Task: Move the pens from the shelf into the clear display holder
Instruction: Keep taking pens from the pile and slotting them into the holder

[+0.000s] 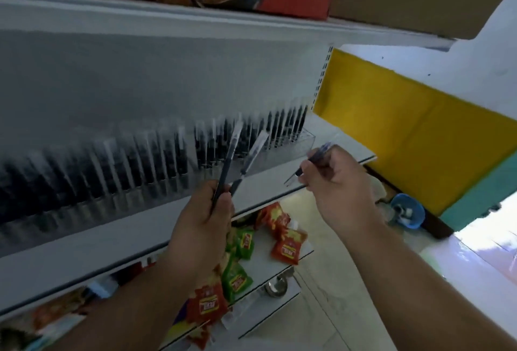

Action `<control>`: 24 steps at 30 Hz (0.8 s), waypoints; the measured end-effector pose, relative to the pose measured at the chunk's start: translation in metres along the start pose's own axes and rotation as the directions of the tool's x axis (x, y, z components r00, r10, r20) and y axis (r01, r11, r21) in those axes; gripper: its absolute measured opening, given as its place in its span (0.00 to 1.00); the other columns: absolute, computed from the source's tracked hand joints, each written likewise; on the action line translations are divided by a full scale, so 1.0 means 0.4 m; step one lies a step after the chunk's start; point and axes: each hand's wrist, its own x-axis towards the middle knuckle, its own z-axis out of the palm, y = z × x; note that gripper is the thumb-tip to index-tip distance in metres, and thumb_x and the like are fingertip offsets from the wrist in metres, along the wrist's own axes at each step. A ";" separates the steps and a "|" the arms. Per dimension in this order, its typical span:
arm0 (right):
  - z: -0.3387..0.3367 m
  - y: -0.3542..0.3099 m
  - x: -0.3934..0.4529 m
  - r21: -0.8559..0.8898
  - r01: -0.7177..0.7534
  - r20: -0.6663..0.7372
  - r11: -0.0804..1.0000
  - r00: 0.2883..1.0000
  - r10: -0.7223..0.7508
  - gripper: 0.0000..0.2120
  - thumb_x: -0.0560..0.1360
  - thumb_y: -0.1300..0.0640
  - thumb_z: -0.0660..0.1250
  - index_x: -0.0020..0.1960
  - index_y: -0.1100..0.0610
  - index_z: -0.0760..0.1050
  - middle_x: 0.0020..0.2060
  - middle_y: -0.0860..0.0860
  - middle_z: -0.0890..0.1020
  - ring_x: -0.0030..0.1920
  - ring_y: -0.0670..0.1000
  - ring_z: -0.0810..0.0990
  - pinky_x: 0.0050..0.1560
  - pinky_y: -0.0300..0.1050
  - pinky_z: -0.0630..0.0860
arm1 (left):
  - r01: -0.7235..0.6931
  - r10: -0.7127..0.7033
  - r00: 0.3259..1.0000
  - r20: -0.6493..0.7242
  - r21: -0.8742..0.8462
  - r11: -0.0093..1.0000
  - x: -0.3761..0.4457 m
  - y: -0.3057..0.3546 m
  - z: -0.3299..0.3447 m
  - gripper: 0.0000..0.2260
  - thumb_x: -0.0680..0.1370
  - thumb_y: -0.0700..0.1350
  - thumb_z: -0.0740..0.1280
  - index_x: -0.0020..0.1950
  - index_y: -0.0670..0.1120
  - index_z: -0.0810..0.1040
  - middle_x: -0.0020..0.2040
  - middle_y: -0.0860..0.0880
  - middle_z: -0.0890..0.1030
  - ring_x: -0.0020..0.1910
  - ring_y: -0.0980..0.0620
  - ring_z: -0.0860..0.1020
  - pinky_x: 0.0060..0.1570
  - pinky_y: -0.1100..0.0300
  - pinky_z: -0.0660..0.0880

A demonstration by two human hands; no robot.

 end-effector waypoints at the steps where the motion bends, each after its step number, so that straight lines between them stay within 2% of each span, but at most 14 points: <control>1: -0.007 0.016 0.042 -0.005 0.040 0.005 0.999 0.999 -0.040 0.05 0.78 0.54 0.68 0.44 0.51 0.74 0.34 0.46 0.82 0.39 0.46 0.82 0.43 0.59 0.80 | 0.017 -0.018 0.999 -0.036 -0.028 0.999 0.009 0.001 0.025 0.08 0.84 0.45 0.57 0.46 0.47 0.70 0.30 0.53 0.67 0.27 0.55 0.64 0.26 0.60 0.63; 5: -0.026 0.046 0.192 0.001 0.155 0.073 0.988 0.985 -0.155 0.10 0.77 0.49 0.68 0.43 0.54 0.74 0.36 0.47 0.82 0.40 0.49 0.82 0.42 0.57 0.80 | 0.047 -0.055 0.989 -0.137 -0.057 0.997 0.028 0.016 0.119 0.07 0.84 0.45 0.56 0.49 0.45 0.69 0.30 0.52 0.66 0.27 0.52 0.62 0.26 0.61 0.60; 7: -0.005 0.051 0.251 0.008 0.206 0.144 0.979 0.968 -0.205 0.11 0.78 0.51 0.68 0.42 0.55 0.72 0.37 0.49 0.82 0.41 0.49 0.82 0.41 0.50 0.79 | 0.037 -0.041 0.972 -0.231 -0.021 0.999 0.032 0.007 0.144 0.07 0.84 0.44 0.56 0.48 0.46 0.70 0.31 0.52 0.67 0.28 0.52 0.63 0.25 0.62 0.62; 9: 0.025 0.056 0.293 -0.030 0.258 0.200 0.966 0.948 -0.247 0.11 0.79 0.51 0.67 0.41 0.53 0.70 0.37 0.50 0.81 0.40 0.49 0.80 0.35 0.42 0.74 | 0.046 -0.032 0.950 -0.311 0.037 0.998 0.026 -0.014 0.151 0.07 0.84 0.45 0.57 0.46 0.50 0.71 0.31 0.52 0.68 0.28 0.53 0.65 0.27 0.60 0.65; 12: 0.066 0.063 0.337 -0.108 0.306 0.285 0.946 0.921 -0.266 0.10 0.79 0.50 0.66 0.43 0.53 0.70 0.34 0.45 0.77 0.34 0.40 0.74 0.29 0.35 0.64 | 0.063 -0.051 0.935 -0.351 0.023 0.998 0.014 -0.028 0.150 0.09 0.83 0.48 0.58 0.45 0.53 0.73 0.30 0.53 0.68 0.29 0.50 0.64 0.30 0.53 0.62; 16: 0.096 0.069 0.364 -0.171 0.373 0.374 0.912 0.881 -0.290 0.12 0.81 0.51 0.62 0.44 0.58 0.69 0.32 0.49 0.73 0.31 0.43 0.70 0.28 0.40 0.62 | 0.081 -0.073 0.917 -0.393 0.006 0.997 0.025 -0.029 0.157 0.10 0.84 0.46 0.57 0.44 0.54 0.73 0.31 0.53 0.68 0.31 0.49 0.63 0.33 0.51 0.62; 20: 0.115 0.065 0.378 -0.195 0.436 0.403 0.879 0.852 -0.333 0.12 0.81 0.51 0.61 0.47 0.60 0.70 0.37 0.52 0.75 0.36 0.52 0.73 0.33 0.44 0.65 | 0.106 -0.106 0.906 -0.411 -0.022 0.994 0.031 -0.033 0.177 0.10 0.84 0.45 0.57 0.45 0.54 0.73 0.32 0.52 0.68 0.32 0.48 0.63 0.35 0.50 0.62; 24: 0.110 0.068 0.389 -0.225 0.439 0.400 0.870 0.856 -0.328 0.11 0.81 0.51 0.60 0.46 0.58 0.69 0.37 0.52 0.76 0.38 0.53 0.74 0.36 0.45 0.68 | 0.089 -0.084 0.905 -0.417 -0.009 0.996 0.043 -0.025 0.181 0.06 0.79 0.52 0.59 0.45 0.53 0.73 0.32 0.52 0.68 0.31 0.49 0.63 0.32 0.51 0.63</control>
